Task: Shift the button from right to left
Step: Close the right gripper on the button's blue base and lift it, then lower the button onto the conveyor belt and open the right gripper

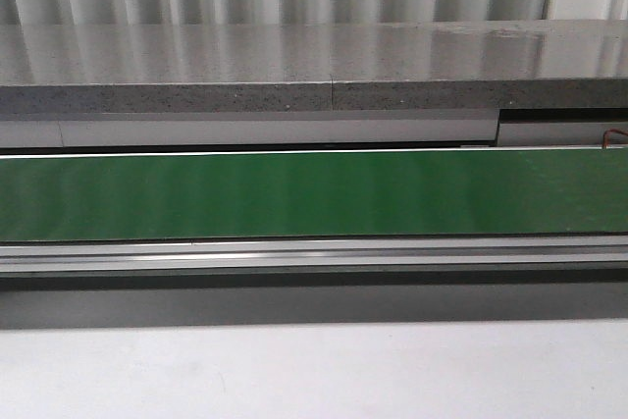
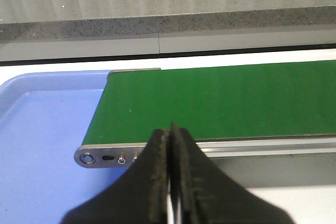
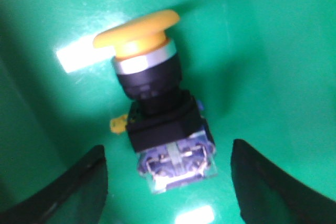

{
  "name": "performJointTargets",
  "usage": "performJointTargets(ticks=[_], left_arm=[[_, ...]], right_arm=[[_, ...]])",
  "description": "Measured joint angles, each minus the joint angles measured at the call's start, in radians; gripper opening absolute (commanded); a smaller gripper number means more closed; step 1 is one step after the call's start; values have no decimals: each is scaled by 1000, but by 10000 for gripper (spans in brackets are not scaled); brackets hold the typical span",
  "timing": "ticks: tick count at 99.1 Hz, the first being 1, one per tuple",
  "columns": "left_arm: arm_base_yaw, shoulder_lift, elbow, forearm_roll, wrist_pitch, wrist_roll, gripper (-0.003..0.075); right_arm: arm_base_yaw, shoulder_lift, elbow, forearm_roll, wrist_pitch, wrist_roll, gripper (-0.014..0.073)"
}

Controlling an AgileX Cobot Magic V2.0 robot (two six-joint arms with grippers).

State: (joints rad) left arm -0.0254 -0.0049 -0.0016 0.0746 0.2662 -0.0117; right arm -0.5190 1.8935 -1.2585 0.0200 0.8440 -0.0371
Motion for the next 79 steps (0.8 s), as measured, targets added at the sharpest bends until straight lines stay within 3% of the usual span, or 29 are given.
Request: performJointTargets(ticks=[23, 56, 79], left_arm=[[0, 0, 0, 0, 0, 0, -20], [0, 0, 0, 0, 0, 0, -20], [0, 0, 0, 0, 0, 0, -20]], right_arm=[[0, 14, -2, -2, -33, -4, 173], [8, -16, -82, -2, 29, -4, 169], [92, -165, -112, -2, 125, -6, 169]])
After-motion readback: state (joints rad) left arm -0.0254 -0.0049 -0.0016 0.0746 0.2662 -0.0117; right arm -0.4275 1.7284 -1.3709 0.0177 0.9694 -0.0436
